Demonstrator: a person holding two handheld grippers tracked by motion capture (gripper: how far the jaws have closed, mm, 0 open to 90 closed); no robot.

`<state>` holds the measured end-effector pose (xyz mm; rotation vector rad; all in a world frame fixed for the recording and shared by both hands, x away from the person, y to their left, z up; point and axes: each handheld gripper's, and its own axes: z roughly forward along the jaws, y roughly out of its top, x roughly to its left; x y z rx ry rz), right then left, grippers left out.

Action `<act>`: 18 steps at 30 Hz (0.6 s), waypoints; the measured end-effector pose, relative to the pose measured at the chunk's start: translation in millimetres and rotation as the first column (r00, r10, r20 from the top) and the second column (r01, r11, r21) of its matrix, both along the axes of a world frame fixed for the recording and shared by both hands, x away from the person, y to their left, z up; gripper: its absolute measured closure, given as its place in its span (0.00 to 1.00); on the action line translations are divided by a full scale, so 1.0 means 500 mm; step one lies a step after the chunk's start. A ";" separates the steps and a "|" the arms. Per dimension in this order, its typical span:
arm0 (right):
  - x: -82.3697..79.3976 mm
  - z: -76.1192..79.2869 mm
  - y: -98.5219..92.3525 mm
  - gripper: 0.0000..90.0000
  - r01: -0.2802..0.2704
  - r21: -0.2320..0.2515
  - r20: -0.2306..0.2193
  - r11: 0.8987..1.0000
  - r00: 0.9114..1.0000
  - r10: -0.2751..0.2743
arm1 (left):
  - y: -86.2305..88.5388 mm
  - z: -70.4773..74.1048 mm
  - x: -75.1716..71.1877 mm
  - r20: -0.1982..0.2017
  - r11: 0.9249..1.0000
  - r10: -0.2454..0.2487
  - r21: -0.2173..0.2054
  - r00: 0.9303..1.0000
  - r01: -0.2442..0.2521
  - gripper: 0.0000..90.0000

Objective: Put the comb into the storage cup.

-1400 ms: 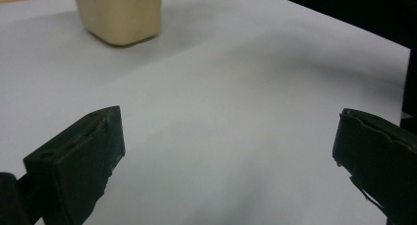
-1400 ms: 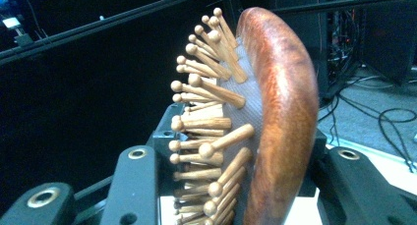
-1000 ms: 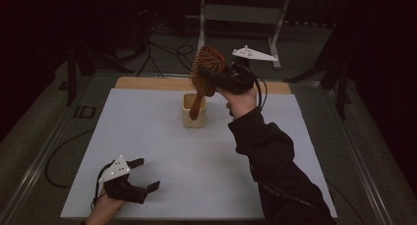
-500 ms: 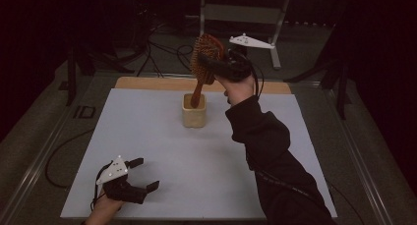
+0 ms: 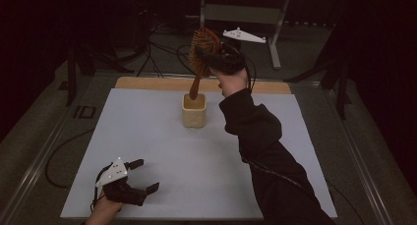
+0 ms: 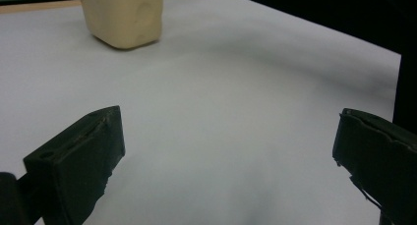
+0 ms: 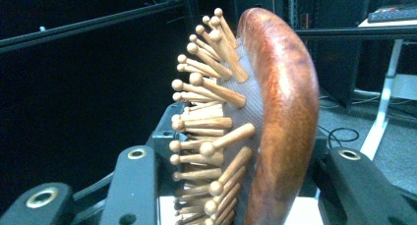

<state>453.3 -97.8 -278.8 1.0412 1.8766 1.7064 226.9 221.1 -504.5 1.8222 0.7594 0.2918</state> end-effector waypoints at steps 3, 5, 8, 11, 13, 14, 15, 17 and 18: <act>0.005 -0.009 0.003 0.58 0.003 0.007 0.000 1.000 1.000 -0.003 | 0.002 0.000 0.000 0.005 1.000 0.002 0.003 1.000 -0.002 0.00; 0.008 -0.016 0.007 0.58 0.005 0.004 -0.004 1.000 1.000 -0.005 | 0.002 0.000 -0.001 0.010 1.000 0.005 0.000 1.000 -0.005 0.00; 0.012 -0.028 0.012 0.58 0.012 -0.003 -0.011 1.000 1.000 -0.012 | 0.003 0.001 -0.001 0.010 1.000 0.009 -0.003 1.000 -0.009 0.00; 0.015 -0.039 0.017 0.58 0.017 -0.016 -0.013 1.000 1.000 -0.017 | 0.006 0.001 -0.001 0.017 1.000 0.012 -0.004 1.000 -0.012 0.00; 0.017 -0.046 0.019 0.58 0.016 -0.016 -0.021 1.000 1.000 -0.017 | 0.006 0.001 -0.002 0.022 1.000 0.017 -0.001 1.000 -0.017 0.00; 0.018 -0.050 0.020 0.58 0.013 -0.016 -0.026 1.000 1.000 -0.014 | 0.006 0.002 -0.002 0.023 1.000 0.015 -0.002 1.000 -0.015 0.00; 0.019 -0.054 0.022 0.58 0.015 -0.021 -0.025 1.000 1.000 -0.015 | 0.006 0.002 -0.002 0.025 1.000 0.018 -0.005 1.000 -0.018 0.00; 0.021 -0.062 0.024 0.58 0.021 -0.027 -0.029 0.999 0.999 -0.022 | 0.007 0.003 -0.003 0.028 1.000 0.015 -0.008 0.999 -0.014 0.00; 0.023 -0.066 0.025 0.58 0.019 -0.023 -0.036 1.000 0.999 -0.020 | 0.007 0.003 -0.004 0.028 1.000 0.013 -0.007 1.000 -0.013 0.00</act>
